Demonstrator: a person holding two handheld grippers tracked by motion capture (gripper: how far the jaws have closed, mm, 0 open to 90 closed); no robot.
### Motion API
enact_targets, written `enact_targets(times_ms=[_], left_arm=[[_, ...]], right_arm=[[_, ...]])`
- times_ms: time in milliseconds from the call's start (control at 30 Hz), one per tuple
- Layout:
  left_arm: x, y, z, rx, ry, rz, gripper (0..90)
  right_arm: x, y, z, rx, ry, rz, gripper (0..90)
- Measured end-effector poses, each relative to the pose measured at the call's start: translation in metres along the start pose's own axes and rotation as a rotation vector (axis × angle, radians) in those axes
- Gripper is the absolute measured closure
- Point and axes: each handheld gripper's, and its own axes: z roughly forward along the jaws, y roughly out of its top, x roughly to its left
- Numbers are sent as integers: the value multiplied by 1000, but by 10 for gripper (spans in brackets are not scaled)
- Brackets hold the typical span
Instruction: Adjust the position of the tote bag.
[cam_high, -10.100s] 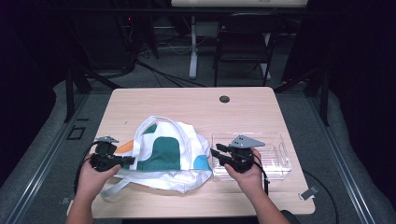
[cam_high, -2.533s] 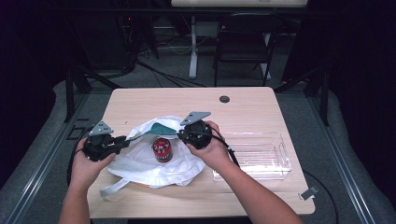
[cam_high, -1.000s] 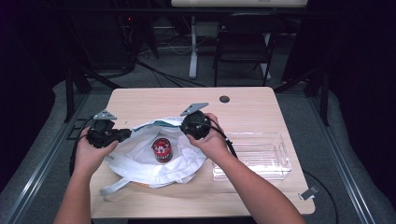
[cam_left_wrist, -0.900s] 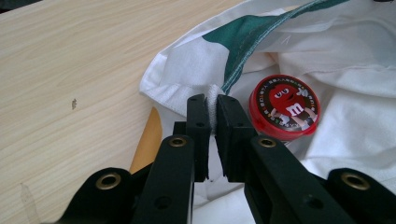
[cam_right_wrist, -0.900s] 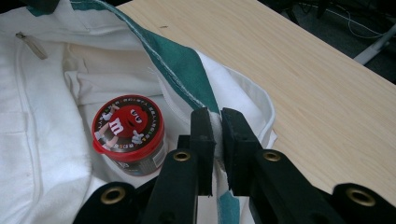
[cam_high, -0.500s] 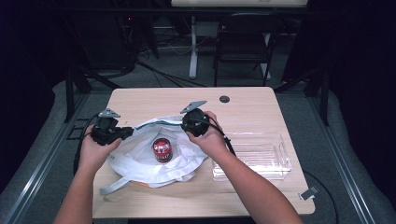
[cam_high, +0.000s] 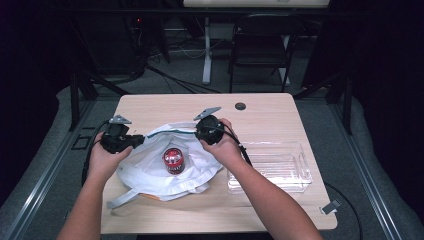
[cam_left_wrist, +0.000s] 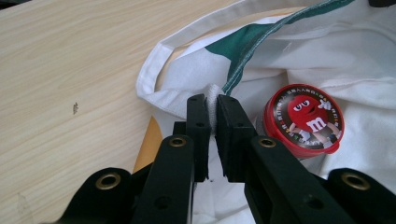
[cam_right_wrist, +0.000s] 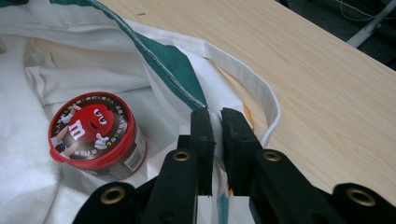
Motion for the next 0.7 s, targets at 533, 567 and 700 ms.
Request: enact_targets(times_ms=[533, 567, 700], left_arm=[[4, 3, 14, 19, 23, -6, 842], [4, 3, 15, 17, 26, -7, 842], [5, 3, 18, 18, 32, -12, 842]], right_arm=[[-3, -2, 10, 18, -18, 3, 834], [-3, -2, 11, 16, -21, 1, 834], [-5, -2, 14, 25, -23, 8, 834]])
